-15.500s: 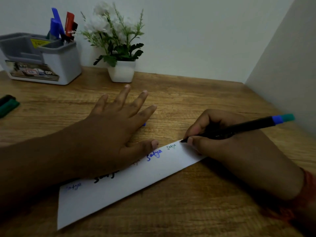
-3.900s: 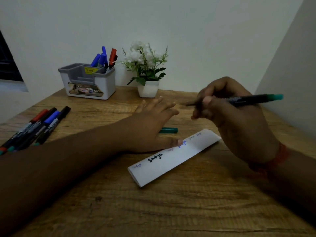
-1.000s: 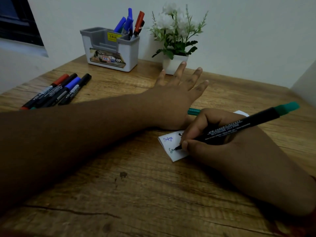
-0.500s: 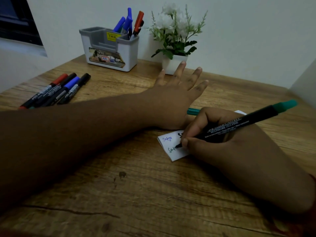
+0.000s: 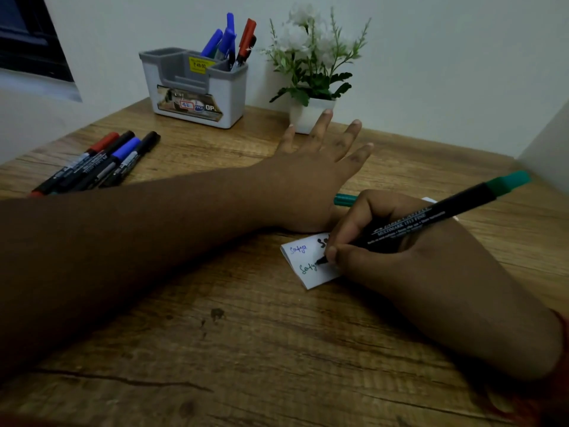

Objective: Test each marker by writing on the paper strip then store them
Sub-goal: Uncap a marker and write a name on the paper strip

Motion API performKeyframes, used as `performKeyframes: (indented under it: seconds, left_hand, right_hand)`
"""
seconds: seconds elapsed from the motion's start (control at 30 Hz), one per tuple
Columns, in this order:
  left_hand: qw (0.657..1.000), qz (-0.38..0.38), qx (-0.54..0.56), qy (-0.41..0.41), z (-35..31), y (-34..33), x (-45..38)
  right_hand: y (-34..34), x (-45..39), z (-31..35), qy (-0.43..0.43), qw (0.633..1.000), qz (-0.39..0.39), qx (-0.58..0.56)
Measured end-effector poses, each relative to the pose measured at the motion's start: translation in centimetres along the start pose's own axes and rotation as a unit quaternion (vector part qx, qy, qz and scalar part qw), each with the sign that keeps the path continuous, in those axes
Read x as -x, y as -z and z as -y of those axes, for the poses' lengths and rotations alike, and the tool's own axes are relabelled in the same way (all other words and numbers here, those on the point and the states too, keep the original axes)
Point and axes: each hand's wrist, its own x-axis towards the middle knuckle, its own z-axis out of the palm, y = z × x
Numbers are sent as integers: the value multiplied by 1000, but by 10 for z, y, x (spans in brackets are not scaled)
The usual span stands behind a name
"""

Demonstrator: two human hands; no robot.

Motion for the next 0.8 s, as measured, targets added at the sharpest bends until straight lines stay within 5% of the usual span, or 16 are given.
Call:
performKeyframes:
  seconds: [0.1,0.33,0.63,0.8]
  left_hand:
    - [1000,0,6,-1,1,-2,-2]
    - [1000,1,6,-1,0,-2,-2]
    - [998,13,51,-18,0,3,2]
    - [998,21,56,-28,1,3,2]
  right_hand:
    - [-3,10,-7,59,993,-98,-18]
    - [0,17,0,41,995,-86,-36]
    - [40,1,-10,96,921,-215,-311]
    - [69,-22,-19,112,933,-224,-258]
